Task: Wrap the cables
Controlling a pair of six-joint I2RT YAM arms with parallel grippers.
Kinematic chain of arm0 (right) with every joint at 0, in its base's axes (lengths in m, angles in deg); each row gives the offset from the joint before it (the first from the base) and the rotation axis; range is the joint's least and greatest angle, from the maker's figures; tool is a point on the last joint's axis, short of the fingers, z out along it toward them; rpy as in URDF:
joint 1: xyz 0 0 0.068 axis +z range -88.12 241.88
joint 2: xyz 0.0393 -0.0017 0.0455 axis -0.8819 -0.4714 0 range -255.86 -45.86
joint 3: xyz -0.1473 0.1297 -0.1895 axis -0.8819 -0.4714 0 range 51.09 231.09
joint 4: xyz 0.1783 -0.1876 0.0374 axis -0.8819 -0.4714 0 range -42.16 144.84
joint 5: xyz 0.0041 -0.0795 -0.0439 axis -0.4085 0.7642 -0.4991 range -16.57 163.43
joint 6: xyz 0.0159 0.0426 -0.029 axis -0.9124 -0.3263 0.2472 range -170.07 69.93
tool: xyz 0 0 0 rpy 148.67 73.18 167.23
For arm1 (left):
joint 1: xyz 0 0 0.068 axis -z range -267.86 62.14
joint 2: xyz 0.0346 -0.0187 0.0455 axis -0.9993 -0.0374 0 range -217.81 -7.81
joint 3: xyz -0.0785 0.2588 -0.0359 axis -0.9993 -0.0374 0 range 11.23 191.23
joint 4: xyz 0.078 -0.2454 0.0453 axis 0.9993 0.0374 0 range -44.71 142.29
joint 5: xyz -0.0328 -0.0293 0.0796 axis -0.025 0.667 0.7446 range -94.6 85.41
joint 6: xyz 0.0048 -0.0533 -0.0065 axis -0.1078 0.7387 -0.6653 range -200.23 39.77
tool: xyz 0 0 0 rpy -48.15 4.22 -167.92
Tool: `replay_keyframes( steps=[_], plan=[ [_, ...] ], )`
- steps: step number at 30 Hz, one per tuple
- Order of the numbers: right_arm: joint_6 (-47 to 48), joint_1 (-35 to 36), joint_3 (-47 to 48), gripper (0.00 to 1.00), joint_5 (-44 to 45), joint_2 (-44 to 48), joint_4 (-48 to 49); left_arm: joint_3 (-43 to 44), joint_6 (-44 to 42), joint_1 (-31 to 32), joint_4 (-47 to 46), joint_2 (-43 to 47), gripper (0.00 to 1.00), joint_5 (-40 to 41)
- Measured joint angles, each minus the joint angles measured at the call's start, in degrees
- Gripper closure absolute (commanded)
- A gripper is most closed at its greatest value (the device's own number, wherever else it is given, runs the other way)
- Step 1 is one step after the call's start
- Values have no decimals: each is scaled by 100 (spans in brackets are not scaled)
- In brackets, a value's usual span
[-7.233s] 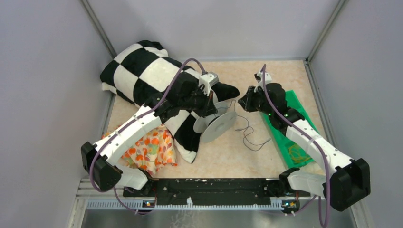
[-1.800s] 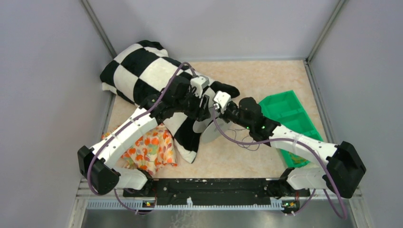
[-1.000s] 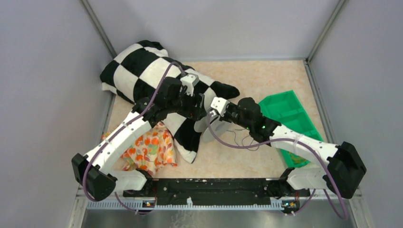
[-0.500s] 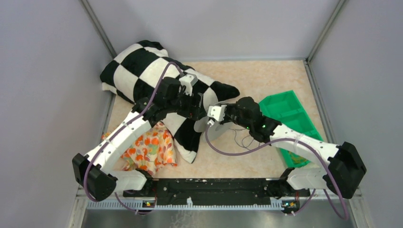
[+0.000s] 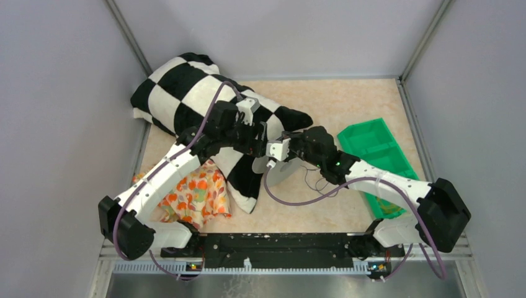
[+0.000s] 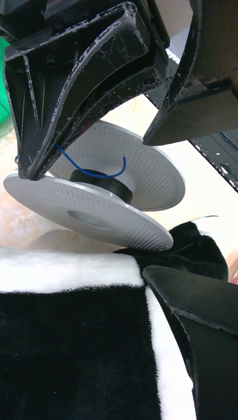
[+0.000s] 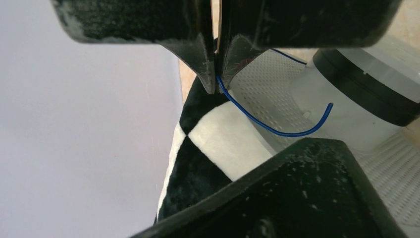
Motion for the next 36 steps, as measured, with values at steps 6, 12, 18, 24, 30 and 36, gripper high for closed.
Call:
replay_keyframes(
  steps=[6, 12, 18, 24, 30, 36],
  plan=[
    [33, 0, 0, 100, -11, -52, -28, -203, 22, 0, -321, 2, 5, -15],
    [-59, 0, 0, 100, -46, -105, 20, -323, 20, 0, -463, -83, 8, -118],
    [-205, 0, 0, 100, -131, -138, 57, -352, 61, -2, -619, -278, 15, -260],
    [-354, 0, -35, 100, -269, -138, 125, -369, 131, 0, -798, -313, 28, -313],
    [-474, 9, -44, 100, -334, -149, 122, -372, 138, 0, -839, -398, 37, -330],
    [-546, 28, -44, 100, -356, -181, 142, -407, 125, 0, -863, -422, 47, -328]
  ],
)
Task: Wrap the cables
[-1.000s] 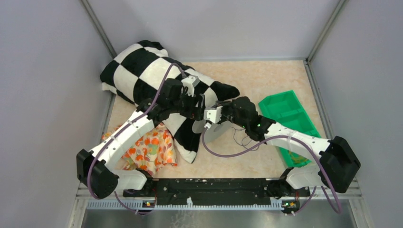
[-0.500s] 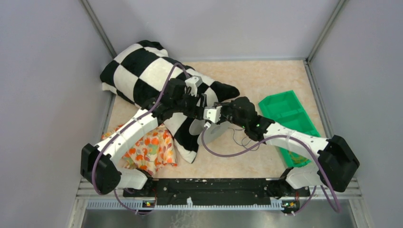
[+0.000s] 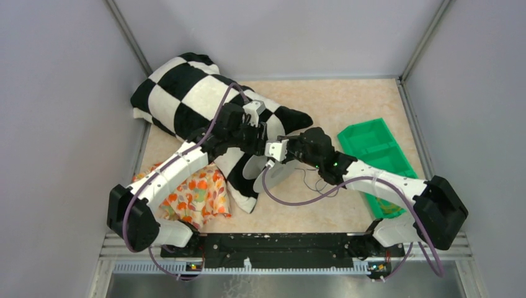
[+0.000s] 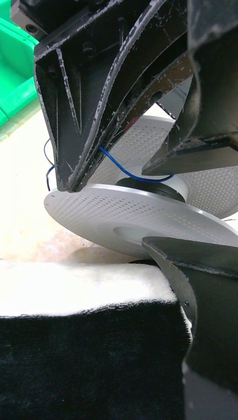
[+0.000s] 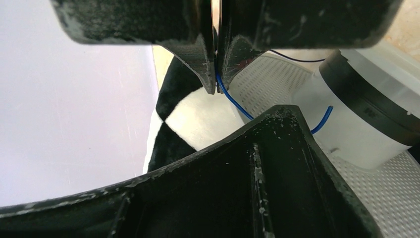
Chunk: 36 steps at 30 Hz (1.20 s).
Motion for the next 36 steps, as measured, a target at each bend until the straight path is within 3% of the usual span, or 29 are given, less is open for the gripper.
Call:
replay_keyframes(
  steps=[2, 6, 12, 16, 22, 25, 29, 31, 36],
  plan=[
    [-24, 17, 0, 100, -7, -22, 20, -33, 0, 0, -4, 0, 54, 0],
    [-52, 44, -2, 100, -31, -76, 57, -79, -2, 0, -9, -2, 58, 24],
    [-127, 55, 0, 100, -59, -118, 101, -81, -13, -2, -20, -2, 86, 39],
    [-188, 66, -2, 100, -63, -118, 203, -83, -160, -2, 9, -4, 100, 111],
    [-402, 114, -2, 99, -146, -140, 214, -131, -155, 7, 140, -50, 100, 66],
    [-531, 111, -2, 69, -120, -140, 238, -131, -168, 7, 153, -48, 100, 68],
    [-782, 90, 9, 45, 24, -94, 393, -142, -184, 0, 293, 17, 100, 116],
    [-901, 85, 7, 4, 114, -24, 398, -146, -203, 0, 358, 81, 100, 164],
    [-1279, 92, -111, 1, 389, 442, 422, -155, -334, -11, 498, 330, 100, 461]
  ],
)
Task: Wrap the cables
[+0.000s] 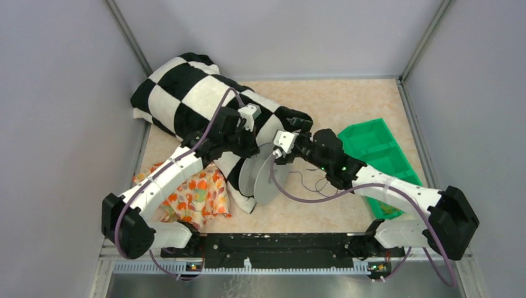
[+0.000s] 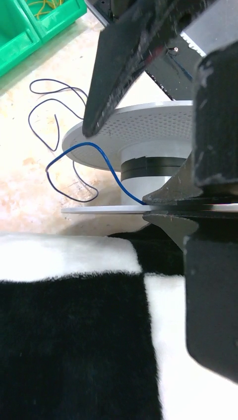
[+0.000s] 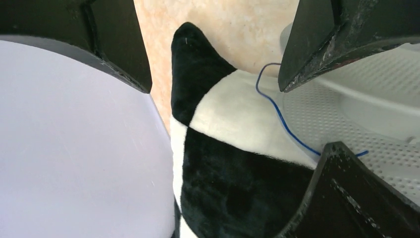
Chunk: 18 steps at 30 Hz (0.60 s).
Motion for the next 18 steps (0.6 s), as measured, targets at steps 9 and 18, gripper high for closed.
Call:
replay_keyframes(
  steps=[9, 18],
  plan=[
    [-2205, -629, -162, 1, 560, 1172, -339, 190, -146, -79, -39, 361, 100, 219],
    [-4830, -1882, 190, 5, 1010, 1504, -1991, 1191, -138, -81, 17, 946, 100, 841]
  ],
)
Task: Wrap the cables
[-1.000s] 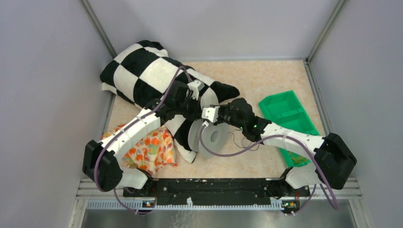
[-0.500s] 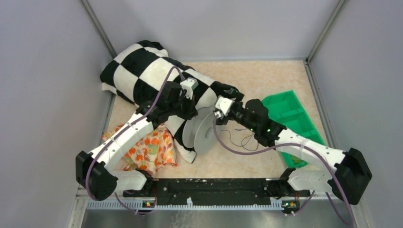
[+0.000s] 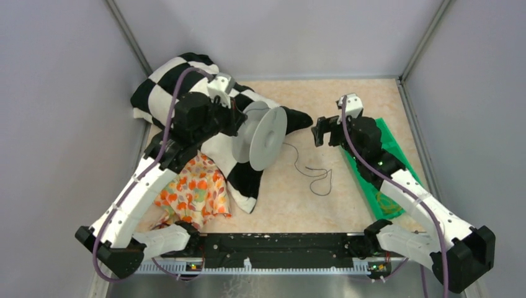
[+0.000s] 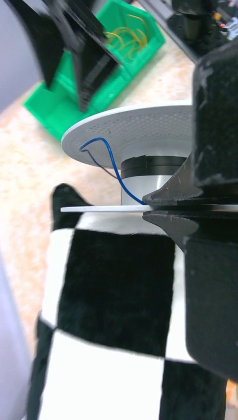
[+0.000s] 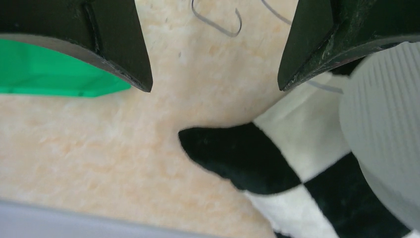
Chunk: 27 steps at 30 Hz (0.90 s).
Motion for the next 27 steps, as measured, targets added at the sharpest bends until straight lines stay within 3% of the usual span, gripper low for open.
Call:
replay_keyframes(
  steps=[3, 11, 19, 27],
  plan=[
    [-372, -2, -264, 5, -337, -4, -155, 319, 20, -20, -57, 177, 100, 184],
    [-800, -2, -2033, 6, -1733, 299, 839, 448, 118, -26, -26, 223, 100, 319],
    [-1375, 85, -2059, 7, -2361, 57, 1856, 448, 192, -26, 46, 210, 100, 442],
    [-1637, 1073, -2046, 8, -2356, -673, 2343, 623, 210, -26, 114, 199, 100, 844]
  ],
)
